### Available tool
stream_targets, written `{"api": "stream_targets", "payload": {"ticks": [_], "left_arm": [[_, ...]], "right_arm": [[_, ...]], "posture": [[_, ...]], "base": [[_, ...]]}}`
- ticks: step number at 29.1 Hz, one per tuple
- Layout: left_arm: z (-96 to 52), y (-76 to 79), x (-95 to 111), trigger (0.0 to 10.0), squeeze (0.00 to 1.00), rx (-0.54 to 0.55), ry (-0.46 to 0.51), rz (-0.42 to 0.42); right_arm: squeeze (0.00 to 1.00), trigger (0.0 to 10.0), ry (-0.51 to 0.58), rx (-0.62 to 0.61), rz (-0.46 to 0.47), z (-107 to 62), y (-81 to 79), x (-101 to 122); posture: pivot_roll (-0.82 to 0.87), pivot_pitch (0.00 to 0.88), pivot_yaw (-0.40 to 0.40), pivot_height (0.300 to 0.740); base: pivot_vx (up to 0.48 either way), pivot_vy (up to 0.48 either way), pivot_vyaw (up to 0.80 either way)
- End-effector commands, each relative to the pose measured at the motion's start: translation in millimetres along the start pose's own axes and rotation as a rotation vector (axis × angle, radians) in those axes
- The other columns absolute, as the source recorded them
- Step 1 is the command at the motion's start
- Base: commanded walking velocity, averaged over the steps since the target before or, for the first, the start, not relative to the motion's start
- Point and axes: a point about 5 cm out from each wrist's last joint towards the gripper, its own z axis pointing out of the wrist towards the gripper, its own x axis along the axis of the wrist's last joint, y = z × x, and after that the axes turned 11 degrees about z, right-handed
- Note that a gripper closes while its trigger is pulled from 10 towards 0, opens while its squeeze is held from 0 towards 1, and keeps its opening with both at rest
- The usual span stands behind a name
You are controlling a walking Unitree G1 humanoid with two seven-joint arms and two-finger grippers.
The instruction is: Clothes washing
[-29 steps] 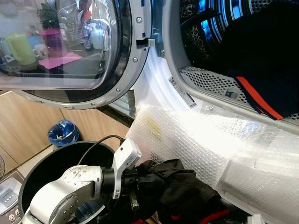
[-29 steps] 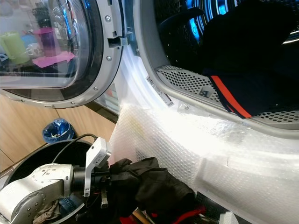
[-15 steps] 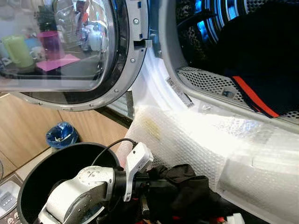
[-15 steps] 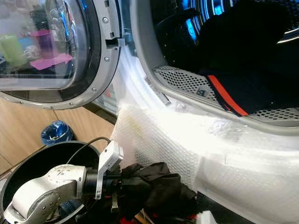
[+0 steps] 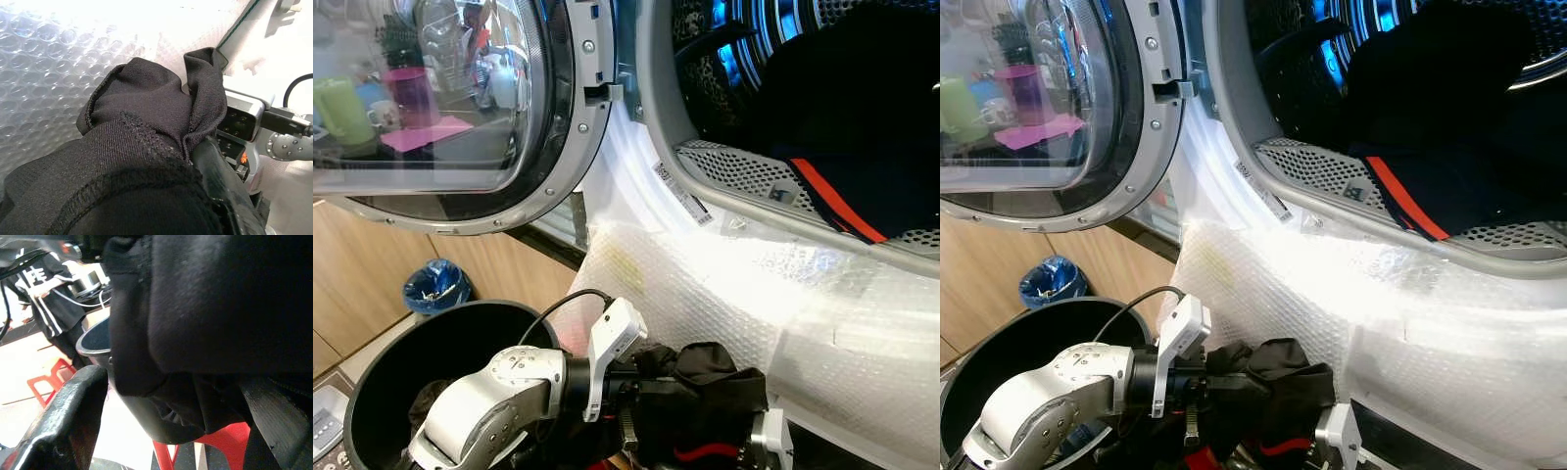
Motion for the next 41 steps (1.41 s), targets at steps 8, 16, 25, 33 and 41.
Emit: {"api": "stream_targets", "payload": {"ticks": [8,16,25,33,41], "left_arm": [[9.5,-7.7,14.1,0.0,0.00,0.051,0.055,0.052],[25.3,-16.5,21.3,0.0,0.00,0.136,0.109,0.054],[44.0,-2.9,23.4,0.0,0.00,0.097,0.151,0.011],[49.5,14.8,28.6,0.0,0.00,-0.004,0.185,-0.053],[39.9,28.8,21.6,0.0,0.00,-0.072,0.145,-0.098]], "right_arm": [[0.00,10.0,0.098,-0.017,0.100,16.0,-7.7,8.2],[0.00,10.0,0.176,-0.095,0.155,25.1,-6.9,8.8],[0.00,10.0,0.219,-0.178,0.288,29.6,-4.8,13.3],[0.00,10.0,0.369,-0.339,0.289,36.3,1.9,28.5],[0.00,10.0,0.497,-0.343,0.297,32.9,-5.9,38.7]], "posture": [[-0.01,0.003,0.024,0.740],[-0.02,0.008,0.020,0.740],[-0.03,0.021,0.019,0.740],[-0.03,0.010,0.028,0.740],[-0.04,0.003,0.041,0.740]], "base": [[0.000,0.000,0.00],[0.000,0.000,0.00],[0.000,0.000,0.00],[0.000,0.000,0.00],[0.000,0.000,0.00]]}}
